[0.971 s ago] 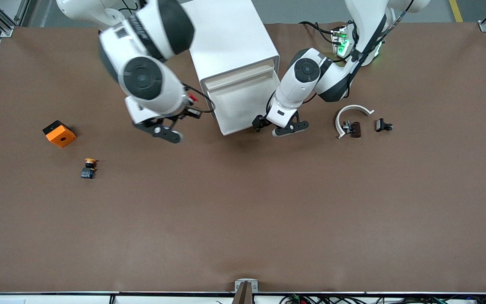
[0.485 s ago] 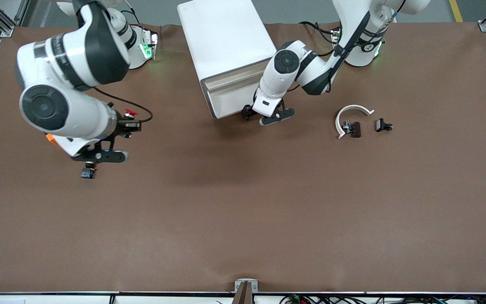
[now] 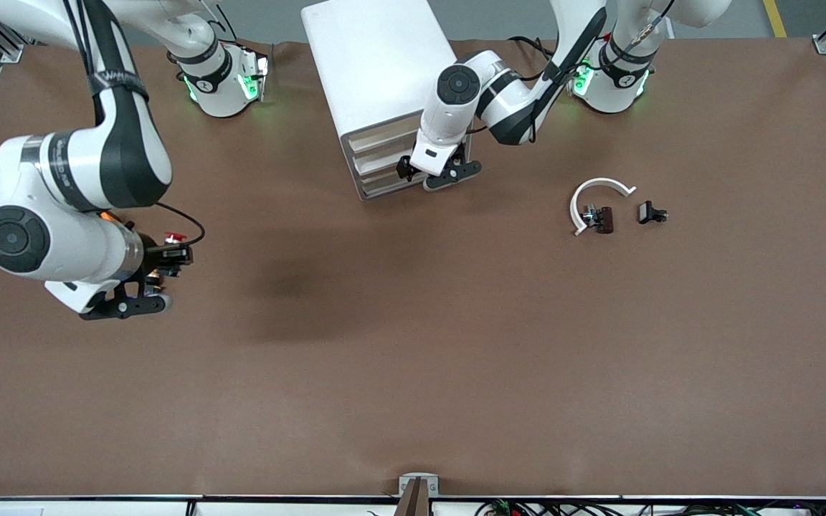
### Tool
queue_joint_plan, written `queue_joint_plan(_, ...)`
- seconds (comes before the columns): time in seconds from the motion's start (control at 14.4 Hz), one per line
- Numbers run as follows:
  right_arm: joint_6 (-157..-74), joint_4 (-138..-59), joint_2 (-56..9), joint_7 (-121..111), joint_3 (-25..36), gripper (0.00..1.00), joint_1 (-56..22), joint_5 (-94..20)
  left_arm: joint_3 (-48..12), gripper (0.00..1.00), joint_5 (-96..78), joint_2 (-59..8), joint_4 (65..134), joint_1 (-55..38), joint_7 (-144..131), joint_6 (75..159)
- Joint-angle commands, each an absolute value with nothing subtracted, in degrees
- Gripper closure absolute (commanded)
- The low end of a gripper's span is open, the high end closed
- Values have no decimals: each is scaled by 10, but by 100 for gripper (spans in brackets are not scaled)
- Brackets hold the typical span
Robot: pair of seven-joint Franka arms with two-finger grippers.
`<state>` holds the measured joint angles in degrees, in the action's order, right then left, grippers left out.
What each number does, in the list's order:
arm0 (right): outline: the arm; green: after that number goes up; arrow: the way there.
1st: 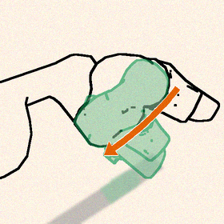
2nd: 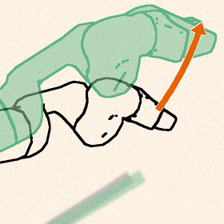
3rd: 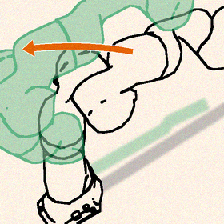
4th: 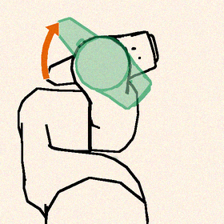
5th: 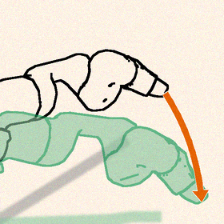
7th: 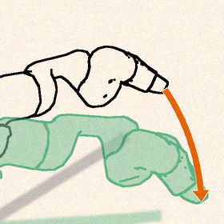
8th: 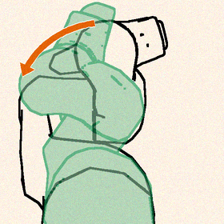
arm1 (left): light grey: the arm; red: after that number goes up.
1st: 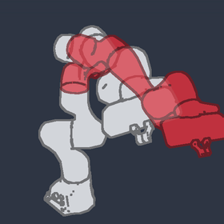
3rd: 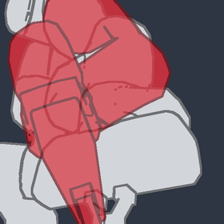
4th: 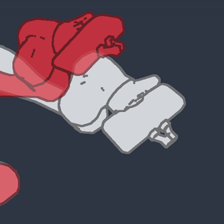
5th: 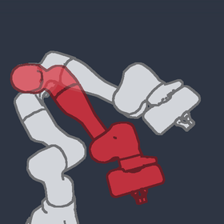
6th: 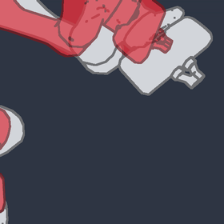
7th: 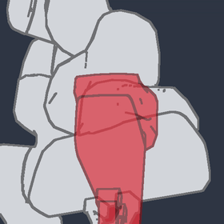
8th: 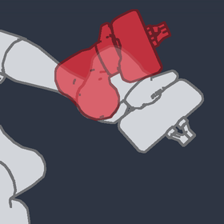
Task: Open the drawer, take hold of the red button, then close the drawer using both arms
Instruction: 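Push the drawer closed with the left gripper while the right gripper carries the button, then lower the red button onto the table with the right gripper while the left gripper withdraws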
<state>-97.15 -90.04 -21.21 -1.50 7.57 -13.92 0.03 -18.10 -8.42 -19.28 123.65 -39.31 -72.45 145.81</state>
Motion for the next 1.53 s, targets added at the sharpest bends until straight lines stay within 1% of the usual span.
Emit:
queue_joint_plan(0.0,-1055,-951,-206,-54,65,90,-110,21,-182,0,-75,-192,1233,-409,-751,1447)
queue_joint_plan(0.42,-1218,-1002,-268,-76,65,89,-68,25,-182,0,-76,-195,1232,-423,-751,1447)
queue_joint_plan(0.62,-1316,-1049,-288,-76,65,89,-58,25,-176,0,-76,-194,1229,-410,-746,1447)
queue_joint_plan(0.69,-1337,-1059,-294,-76,65,89,-55,25,-174,0,-75,-193,1227,-398,-745,1447)
queue_joint_plan(1.11,-1341,-1090,-314,-76,63,89,-55,24,-173,0,-59,-185,1173,-296,-740,1441)
queue_joint_plan(1.46,-1353,-1114,-313,-76,62,89,-74,24,-175,0,24,-181,1108,-205,-736,1366)
